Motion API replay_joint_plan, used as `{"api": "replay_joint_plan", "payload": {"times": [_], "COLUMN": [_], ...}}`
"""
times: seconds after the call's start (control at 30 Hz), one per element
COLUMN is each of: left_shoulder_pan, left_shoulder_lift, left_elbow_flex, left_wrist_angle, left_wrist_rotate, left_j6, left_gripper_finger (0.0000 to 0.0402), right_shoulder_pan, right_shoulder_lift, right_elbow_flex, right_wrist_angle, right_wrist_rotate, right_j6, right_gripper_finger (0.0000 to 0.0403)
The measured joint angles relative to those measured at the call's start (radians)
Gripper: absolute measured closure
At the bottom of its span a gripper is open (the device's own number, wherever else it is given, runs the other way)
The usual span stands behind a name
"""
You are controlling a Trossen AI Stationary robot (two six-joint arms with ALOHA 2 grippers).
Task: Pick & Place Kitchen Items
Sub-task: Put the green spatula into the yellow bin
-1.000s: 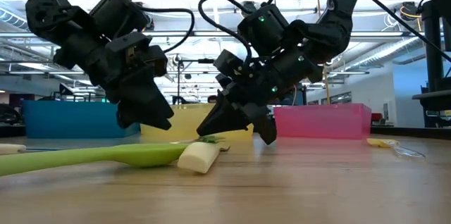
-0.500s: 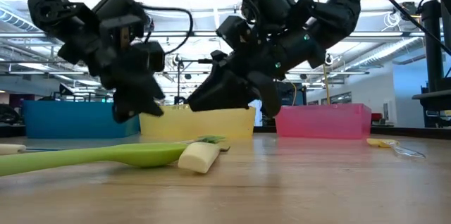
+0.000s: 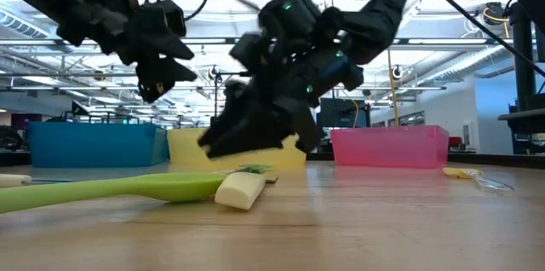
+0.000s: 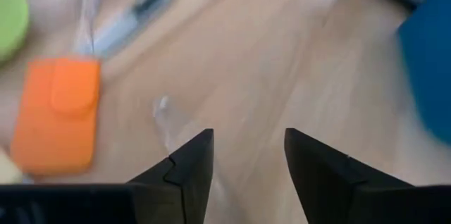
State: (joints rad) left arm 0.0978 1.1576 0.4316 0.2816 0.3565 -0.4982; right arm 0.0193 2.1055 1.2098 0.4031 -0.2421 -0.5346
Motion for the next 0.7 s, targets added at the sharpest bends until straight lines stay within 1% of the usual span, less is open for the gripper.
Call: {"api": "replay_joint_plan", "payload": {"times": [0.1,0.17,0.23,0.37,0.47,0.57,0.7], "left_shoulder_pan": [0.000,0.000,0.000,0.000,0.000,0.000,0.000], "left_shoulder_lift": [-0.036,-0.047,-0.057,-0.057,-0.058,-0.057,-0.057], "left_elbow_flex": [0.000,0.000,0.000,0.000,0.000,0.000,0.000], "left_wrist_angle": [-0.037,-0.054,-0.086,-0.109,-0.118,-0.139,-0.146], "left_wrist_rotate": [-0.008,-0.026,-0.045,-0.052,-0.052,-0.053,-0.053], "left_j6": [0.021,0.034,0.043,0.068,0.087,0.105,0.133], "left_gripper_finger": [0.0245,0.0245,0.0245,0.0245,0.0245,0.0245,0.0245], "right_shoulder_pan": [-0.003,-0.005,-0.006,-0.011,-0.022,-0.028,-0.030], "right_shoulder_lift": [0.007,-0.004,-0.021,-0.025,-0.025,-0.026,-0.056], "right_elbow_flex": [0.052,0.076,0.087,0.116,0.119,0.109,0.105], "right_wrist_angle": [-0.146,-0.218,-0.284,-0.360,-0.414,-0.454,-0.476], "right_wrist_rotate": [0.009,0.030,0.028,0.027,0.001,0.002,0.013], "right_j6": [-0.033,-0.049,-0.062,-0.075,-0.057,-0.057,-0.104], "right_gripper_finger": [0.0232,0.0232,0.0232,0.0232,0.0232,0.0232,0.0232]}}
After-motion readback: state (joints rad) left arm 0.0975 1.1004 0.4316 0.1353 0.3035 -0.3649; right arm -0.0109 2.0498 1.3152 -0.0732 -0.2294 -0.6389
